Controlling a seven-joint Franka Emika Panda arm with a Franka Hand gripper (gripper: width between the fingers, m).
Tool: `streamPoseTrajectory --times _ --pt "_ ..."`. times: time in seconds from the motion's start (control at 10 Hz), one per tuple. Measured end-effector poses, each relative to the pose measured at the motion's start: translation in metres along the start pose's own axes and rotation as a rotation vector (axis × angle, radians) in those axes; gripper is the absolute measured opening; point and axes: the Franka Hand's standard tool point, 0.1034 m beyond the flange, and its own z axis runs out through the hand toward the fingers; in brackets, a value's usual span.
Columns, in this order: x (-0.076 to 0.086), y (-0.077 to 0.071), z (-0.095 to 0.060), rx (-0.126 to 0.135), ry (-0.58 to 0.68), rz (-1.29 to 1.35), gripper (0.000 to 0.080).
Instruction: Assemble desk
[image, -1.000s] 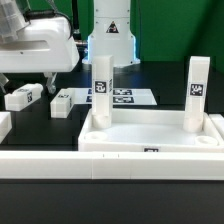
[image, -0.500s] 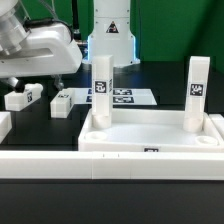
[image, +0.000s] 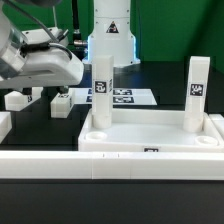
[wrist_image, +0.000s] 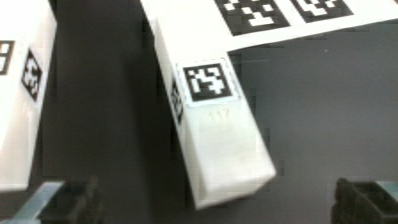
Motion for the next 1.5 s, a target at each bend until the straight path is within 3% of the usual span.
streamPoseTrajectory --times 0.3,0.4,0.6,0.7,1.0,1.4,1.5 --pt "0.005 0.005 0.009 0.009 -0.174 0.016 0.0649" --pt "0.009 0.006 0.012 -0.001 -0.198 0.021 0.0649" --pt "0.016 0.005 0.015 -0.016 -0.175 0.025 0.0649" --pt "0.018 0.003 0.023 -0.016 -0.183 0.033 0.0649" --pt "0.023 -0.004 0.026 -0.021 -0.179 0.043 0.0649" --pt "0.027 0.0 0.033 -0.024 -0.169 0.047 0.0649" --pt "0.027 0.0 0.034 -0.024 -0.167 0.048 0.0602"
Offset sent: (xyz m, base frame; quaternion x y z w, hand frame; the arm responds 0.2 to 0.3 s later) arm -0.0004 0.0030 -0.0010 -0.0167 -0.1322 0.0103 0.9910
